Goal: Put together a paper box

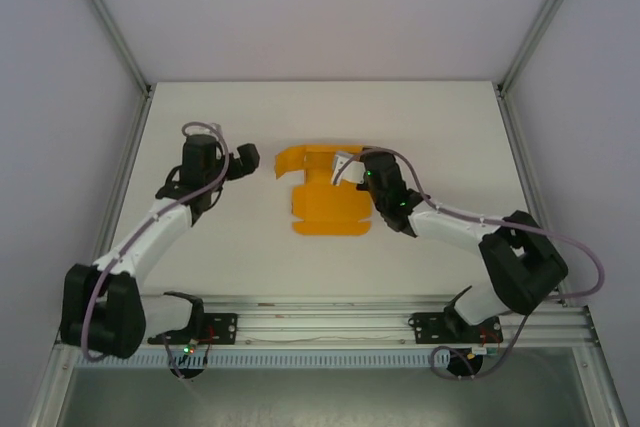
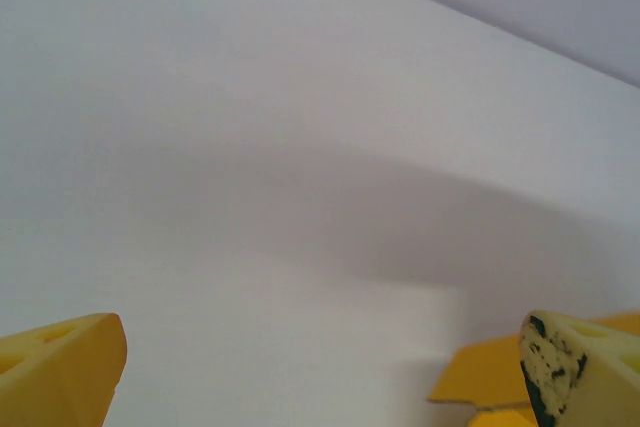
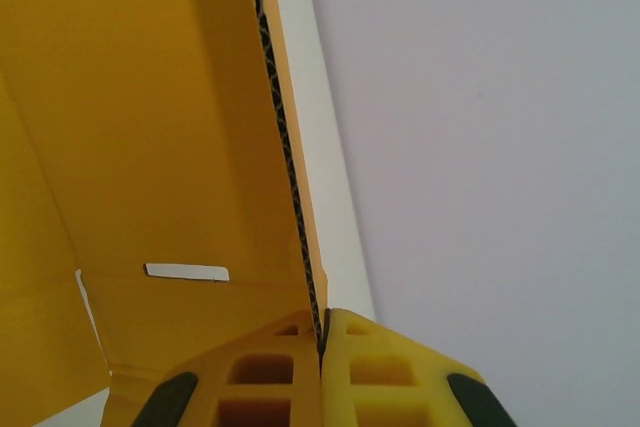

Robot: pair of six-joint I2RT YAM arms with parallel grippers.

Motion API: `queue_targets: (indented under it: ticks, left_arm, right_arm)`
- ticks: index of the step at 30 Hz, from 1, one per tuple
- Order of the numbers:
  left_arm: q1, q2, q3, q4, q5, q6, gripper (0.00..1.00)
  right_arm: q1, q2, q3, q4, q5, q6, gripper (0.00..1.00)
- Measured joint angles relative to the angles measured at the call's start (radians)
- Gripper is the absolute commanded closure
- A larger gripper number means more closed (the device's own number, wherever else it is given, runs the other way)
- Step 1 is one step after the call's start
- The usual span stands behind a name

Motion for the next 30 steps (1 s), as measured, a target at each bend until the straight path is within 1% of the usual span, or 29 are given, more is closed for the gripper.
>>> queue_targets:
  ticks: [4, 8, 11, 12, 16, 21, 24, 30]
  left_arm:
    - [0.007, 0.159, 0.054, 0.027, 0.020, 0.004, 0.00]
    - [0.006, 0.323, 0.096, 0.066, 0.074, 0.036, 0.00]
    - [-0.006, 0.412, 0.117, 0.111, 0.125, 0.060, 0.01]
    - [-0.014, 0.429, 0.118, 0.124, 0.138, 0.069, 0.02]
    - [-0.084, 0.459, 0.118, 0.162, 0.189, 0.124, 0.09]
    - [-0.176, 0.459, 0.112, 0.232, 0.217, 0.188, 0.22]
    - [-0.194, 0.458, 0.079, 0.292, 0.216, 0.209, 0.25]
    - [-0.213, 0.457, -0.014, 0.390, 0.208, 0.237, 0.25]
  right_arm:
    - [0.011, 0.048, 0.000, 0.068, 0.042, -0.042, 1.00]
    - [0.022, 0.098, 0.000, 0.109, 0.074, -0.060, 1.00]
    - [0.024, 0.137, 0.000, 0.121, 0.095, -0.061, 1.00]
    - [0.024, 0.149, 0.000, 0.125, 0.103, -0.061, 1.00]
    - [0.029, 0.191, 0.010, 0.136, 0.137, -0.059, 1.00]
    - [0.044, 0.196, 0.023, 0.142, 0.166, -0.053, 1.00]
    - [0.047, 0.196, 0.027, 0.141, 0.178, -0.053, 1.00]
    - [0.053, 0.195, 0.027, 0.126, 0.190, -0.050, 1.00]
